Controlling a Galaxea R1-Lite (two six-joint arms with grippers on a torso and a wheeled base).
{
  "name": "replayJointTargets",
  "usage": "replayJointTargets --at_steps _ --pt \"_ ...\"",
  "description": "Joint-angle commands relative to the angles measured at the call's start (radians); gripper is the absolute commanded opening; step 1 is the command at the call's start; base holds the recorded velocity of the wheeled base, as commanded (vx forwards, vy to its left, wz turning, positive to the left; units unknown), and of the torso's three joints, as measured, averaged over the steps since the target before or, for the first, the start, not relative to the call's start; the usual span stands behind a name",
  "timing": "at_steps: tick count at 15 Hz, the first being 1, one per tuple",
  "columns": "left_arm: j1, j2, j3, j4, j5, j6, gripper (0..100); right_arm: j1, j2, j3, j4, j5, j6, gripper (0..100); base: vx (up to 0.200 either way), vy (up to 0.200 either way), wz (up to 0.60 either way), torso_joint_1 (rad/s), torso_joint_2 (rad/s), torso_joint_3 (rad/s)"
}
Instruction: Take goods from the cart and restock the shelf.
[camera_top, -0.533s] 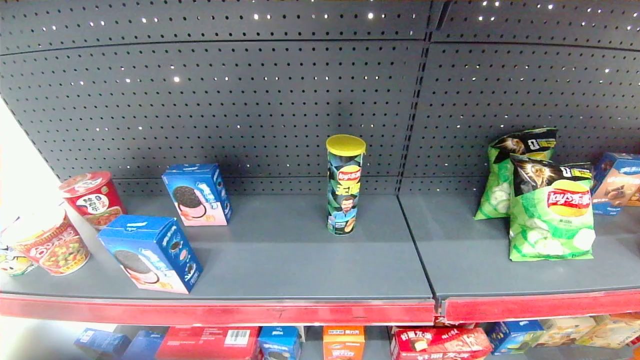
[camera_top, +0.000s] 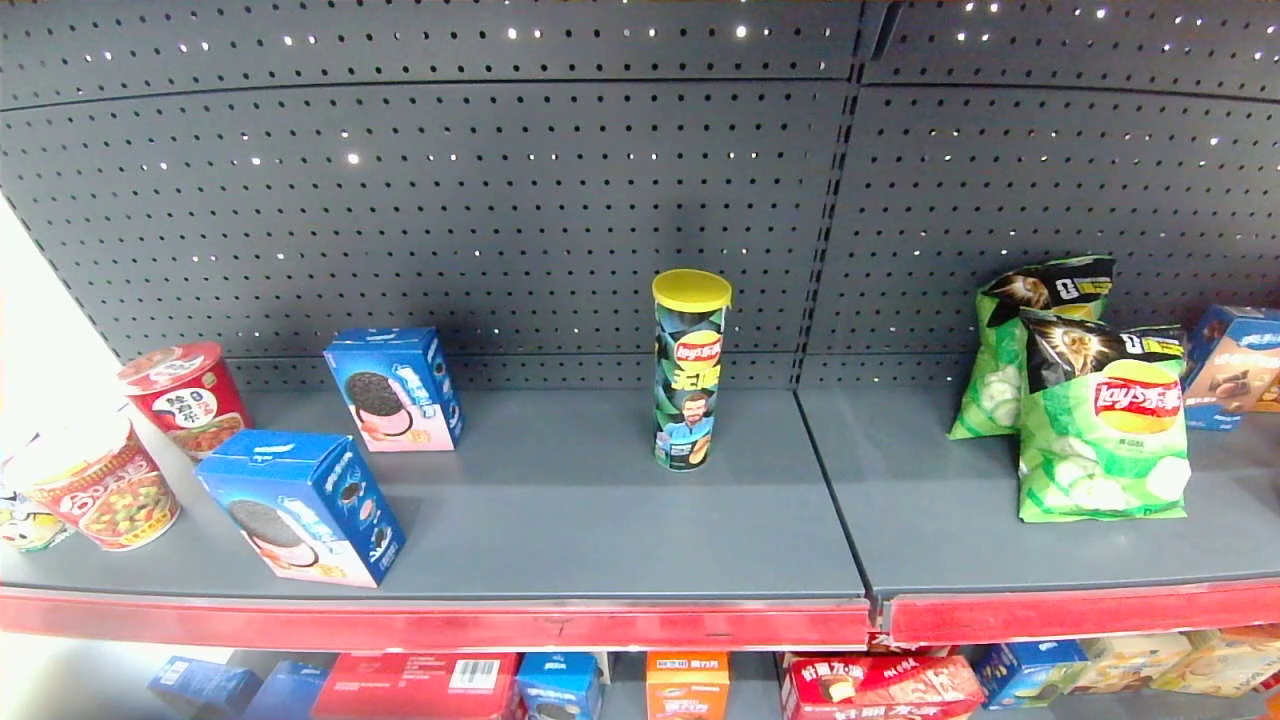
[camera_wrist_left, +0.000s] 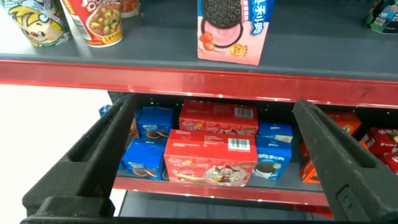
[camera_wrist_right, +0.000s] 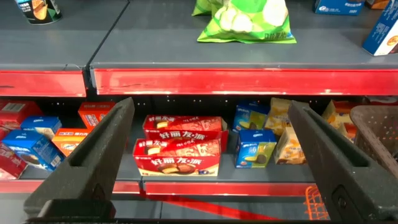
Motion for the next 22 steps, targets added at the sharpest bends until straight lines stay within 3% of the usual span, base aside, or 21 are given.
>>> replayJointTargets --at_steps 1,20,22 --pt "0.001 0.001 0.000 0.000 0.001 0.000 100 0.000 0.000 0.000 0.000 0.001 -0.001 100 0.000 0.000 -0.60 -0.002 0.00 0.002" --pt "0.001 0.000 0.000 -0.002 0.001 0.000 100 0.000 0.000 0.000 0.000 0.002 0.001 100 0.000 0.000 -0.60 0.004 0.00 0.003" --pt "0.001 0.001 0.000 -0.002 0.001 0.000 100 0.000 0.000 0.000 0.000 0.002 0.001 100 0.000 0.000 0.00 0.000 0.00 0.000"
